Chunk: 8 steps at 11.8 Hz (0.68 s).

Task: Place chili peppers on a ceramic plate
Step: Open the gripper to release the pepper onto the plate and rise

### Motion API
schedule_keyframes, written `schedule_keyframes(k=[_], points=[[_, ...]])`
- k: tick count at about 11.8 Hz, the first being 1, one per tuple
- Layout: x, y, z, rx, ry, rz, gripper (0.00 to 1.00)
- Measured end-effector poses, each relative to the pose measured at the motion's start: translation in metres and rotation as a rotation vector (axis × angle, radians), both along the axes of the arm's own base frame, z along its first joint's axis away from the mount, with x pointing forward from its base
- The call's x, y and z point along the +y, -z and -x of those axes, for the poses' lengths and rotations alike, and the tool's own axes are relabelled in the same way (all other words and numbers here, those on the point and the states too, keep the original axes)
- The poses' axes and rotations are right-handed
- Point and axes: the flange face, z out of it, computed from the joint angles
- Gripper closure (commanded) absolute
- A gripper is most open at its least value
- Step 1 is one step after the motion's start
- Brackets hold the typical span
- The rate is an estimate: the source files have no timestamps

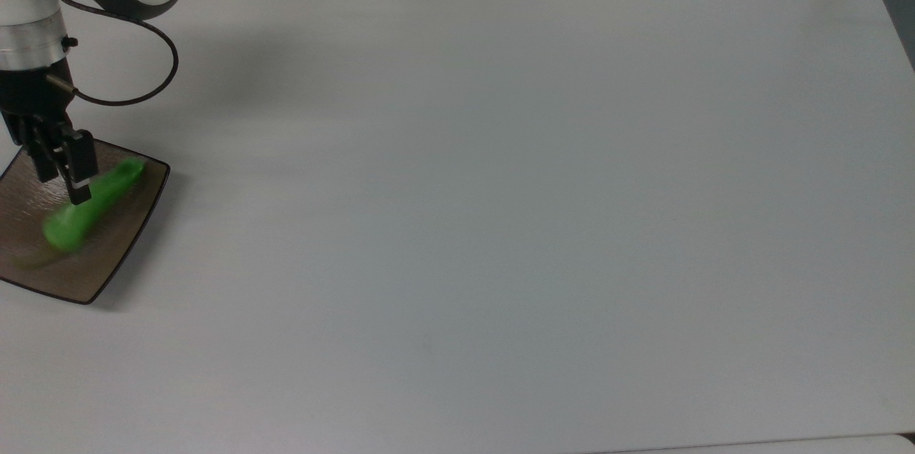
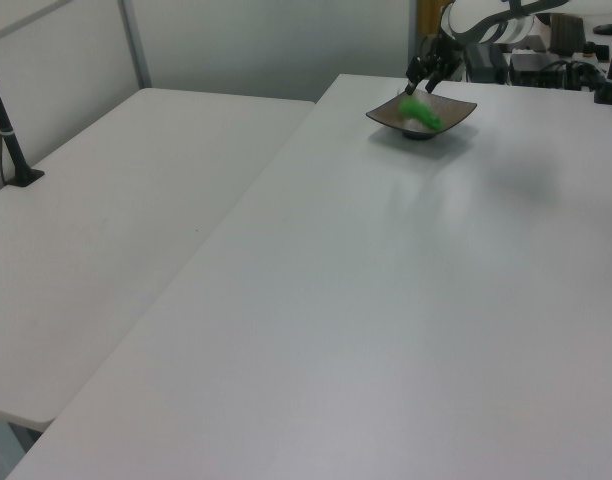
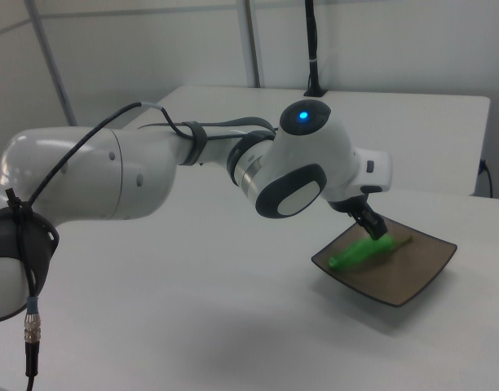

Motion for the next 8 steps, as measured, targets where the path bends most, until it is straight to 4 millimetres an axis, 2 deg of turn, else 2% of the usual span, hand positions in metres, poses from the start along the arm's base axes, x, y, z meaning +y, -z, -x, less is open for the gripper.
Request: schedule_keyframes(k=[4, 8], points=[[0.005, -0.004, -0.003, -0.009, -0.008, -0.002, 0.00], [0.025, -0.004, -0.006, 0.074, -0.061, -0.069, 0.00]])
